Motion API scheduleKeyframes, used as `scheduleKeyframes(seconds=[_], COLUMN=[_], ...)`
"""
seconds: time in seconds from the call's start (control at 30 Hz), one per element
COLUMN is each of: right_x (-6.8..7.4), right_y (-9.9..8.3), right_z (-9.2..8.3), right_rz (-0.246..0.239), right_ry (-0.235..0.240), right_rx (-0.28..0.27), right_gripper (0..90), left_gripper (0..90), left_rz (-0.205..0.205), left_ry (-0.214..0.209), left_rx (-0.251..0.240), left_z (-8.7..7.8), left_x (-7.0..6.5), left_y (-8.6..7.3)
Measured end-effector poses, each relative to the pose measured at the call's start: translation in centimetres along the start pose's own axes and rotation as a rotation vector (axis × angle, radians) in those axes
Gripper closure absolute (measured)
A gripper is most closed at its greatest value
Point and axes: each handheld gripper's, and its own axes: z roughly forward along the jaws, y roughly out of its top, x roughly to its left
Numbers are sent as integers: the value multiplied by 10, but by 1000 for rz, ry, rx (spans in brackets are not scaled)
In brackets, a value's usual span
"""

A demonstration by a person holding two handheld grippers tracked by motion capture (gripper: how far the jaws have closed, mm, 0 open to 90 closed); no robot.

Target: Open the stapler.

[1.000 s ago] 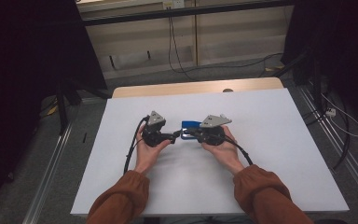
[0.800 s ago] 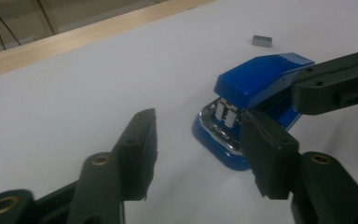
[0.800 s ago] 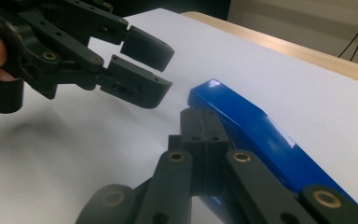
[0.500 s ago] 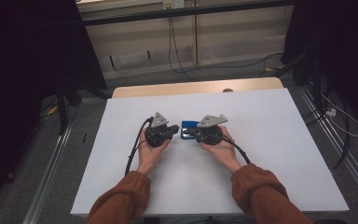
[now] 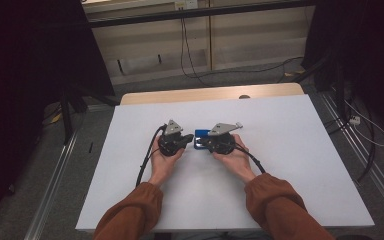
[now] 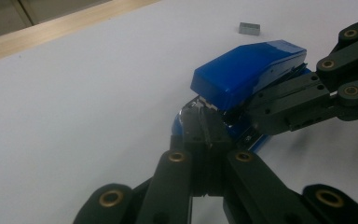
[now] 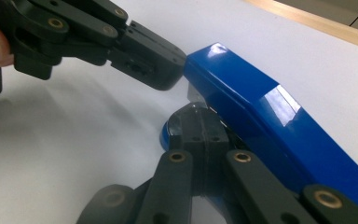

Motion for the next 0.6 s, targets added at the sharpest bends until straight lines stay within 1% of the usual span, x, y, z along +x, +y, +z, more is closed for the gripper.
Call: scheduleKeyframes(seconds=[0.07, 0.13, 0.2, 0.23, 0.33, 0.43, 0.5, 0.6], right_x=[0, 1, 1, 1, 2, 3, 2, 1], right_y=[0, 0, 0, 0, 1, 1, 1, 1], right_z=[1, 1, 1, 2, 3, 4, 4, 3], right_rz=[2, -6, -6, -7, -15, -22, -15, -6], right_ry=[1, 1, 0, 0, -1, -7, -9, -10], right_rx=[2, 8, 9, 13, 27, 36, 37, 42], right_gripper=[900, 900, 900, 900, 900, 900, 900, 900], left_gripper=[900, 900, 900, 900, 900, 900, 900, 900], left_rz=[7, 0, 0, -9, -18, -5, -2, 9], left_ry=[3, 9, 14, 9, 12, 13, 8, 12], left_rx=[5, 4, 6, 10, 14, 18, 24, 27], left_z=[1, 1, 1, 2, 3, 5, 6, 8], left_x=[0, 0, 1, 2, 3, 3, 1, 0], left_y=[0, 0, 0, 0, 0, 1, 1, 2])
